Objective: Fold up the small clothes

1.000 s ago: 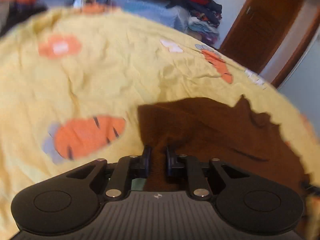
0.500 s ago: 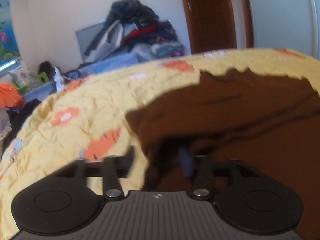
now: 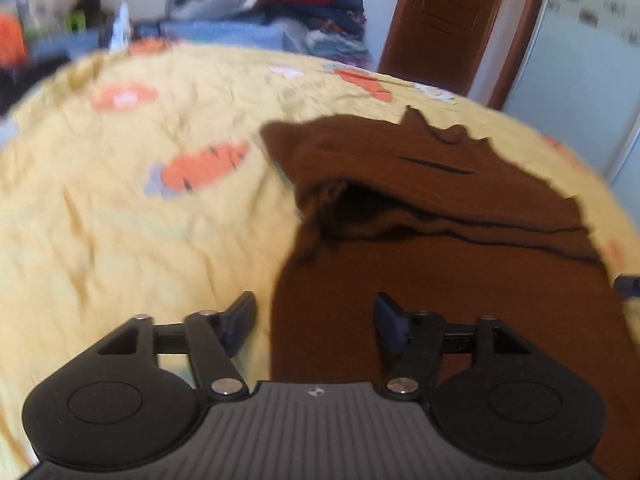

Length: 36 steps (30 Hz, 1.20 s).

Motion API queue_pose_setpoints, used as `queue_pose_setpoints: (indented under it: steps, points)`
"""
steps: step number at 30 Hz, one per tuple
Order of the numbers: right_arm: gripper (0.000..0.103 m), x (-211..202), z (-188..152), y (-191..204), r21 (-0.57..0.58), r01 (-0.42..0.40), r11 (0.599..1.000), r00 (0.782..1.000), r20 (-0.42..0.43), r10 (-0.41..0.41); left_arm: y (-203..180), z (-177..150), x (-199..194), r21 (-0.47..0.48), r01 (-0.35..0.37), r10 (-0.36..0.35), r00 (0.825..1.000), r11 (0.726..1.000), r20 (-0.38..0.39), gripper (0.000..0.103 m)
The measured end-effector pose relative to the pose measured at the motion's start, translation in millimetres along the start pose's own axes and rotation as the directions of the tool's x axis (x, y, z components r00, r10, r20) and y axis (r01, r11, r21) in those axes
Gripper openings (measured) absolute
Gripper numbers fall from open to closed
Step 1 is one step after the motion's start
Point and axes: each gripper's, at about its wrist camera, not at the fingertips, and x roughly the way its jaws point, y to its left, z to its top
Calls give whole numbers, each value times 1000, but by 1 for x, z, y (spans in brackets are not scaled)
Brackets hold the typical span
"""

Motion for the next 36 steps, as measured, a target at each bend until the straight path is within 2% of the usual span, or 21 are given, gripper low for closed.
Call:
queue_pose_setpoints:
  steps: [1, 5, 8, 9, 11, 12, 13, 14, 18, 21, 23, 25, 26, 27, 28, 30, 32, 33, 34, 35, 36]
  points:
    - [89, -9, -7, -1, 27, -38, 999, 999, 9, 38, 8, -5, -7, -49, 48, -49, 999, 998, -7, 74]
    - [89, -34, -37, -13, 134, -137, 981, 990, -11, 139, 43, -22, -26, -260, 244, -262, 964, 934, -37, 74]
    - [86, -46, -51, -21, 214, -215, 953, 974, -24, 226, 52, -32, -31, -333, 296, -326, 945, 895, -35, 73]
    - [84, -48, -56, -21, 228, -231, 946, 970, -26, 242, 50, -33, -32, -322, 290, -317, 948, 901, -35, 72]
    - [68, -50, -61, -19, 215, -219, 952, 974, -17, 228, 41, -32, -33, -279, 240, -261, 964, 930, -40, 55]
    - [41, -50, -60, -17, 210, -192, 959, 979, -25, 202, 36, -32, -33, -255, 206, -224, 973, 945, -45, 49]
    - [12, -46, -61, -17, 216, -173, 961, 981, -51, 188, 31, -31, -32, -231, 166, -183, 982, 959, -56, 24]
    - [11, -42, -63, -18, 222, -155, 963, 982, -75, 176, 27, -31, -29, -203, 119, -137, 988, 972, -75, 6]
    - [10, -51, -67, -22, 215, -133, 967, 989, -36, 145, 20, -27, -35, -110, 13, -19, 998, 994, -59, 6]
    - [10, -61, -71, -41, 262, -126, 957, 991, -6, 132, 29, -31, -36, -104, 29, -36, 997, 994, -69, 6]
    - [11, -61, -79, -47, 303, -154, 941, 987, -1, 162, 34, -33, -40, -148, 60, -73, 994, 987, -84, 9]
    - [35, -67, -84, -44, 333, -171, 927, 983, -2, 182, 40, -40, -45, -248, 139, -175, 976, 959, -130, 20]
    - [45, -71, -87, -40, 334, -190, 923, 979, -5, 203, 42, -48, -49, -302, 192, -240, 962, 934, -131, 39]
    - [65, -76, -92, -37, 333, -220, 917, 972, -8, 236, 44, -58, -55, -350, 246, -301, 947, 904, -113, 51]
    - [75, -80, -97, -33, 332, -247, 910, 963, -16, 267, 44, -68, -62, -381, 297, -356, 930, 876, -93, 73]
    - [75, -87, -110, -26, 335, -283, 899, 946, -54, 319, 40, -88, -74, -411, 348, -411, 909, 843, -74, 79]
    - [74, -91, -126, -21, 361, -329, 873, 922, -75, 379, 35, -103, -83, -416, 359, -413, 910, 836, -45, 77]
    - [67, -91, -133, -18, 377, -349, 858, 909, -85, 408, 32, -107, -86, -407, 351, -400, 916, 843, -37, 74]
    - [54, -90, -138, -15, 383, -355, 853, 903, -97, 419, 28, -109, -86, -394, 324, -372, 927, 860, -49, 47]
    - [45, -90, -141, -12, 376, -346, 860, 906, -106, 411, 25, -107, -82, -382, 280, -336, 938, 880, -87, 11]
    - [22, -88, -142, -10, 367, -327, 871, 910, -126, 395, 25, -106, -77, -376, 239, -305, 944, 895, -126, 6]
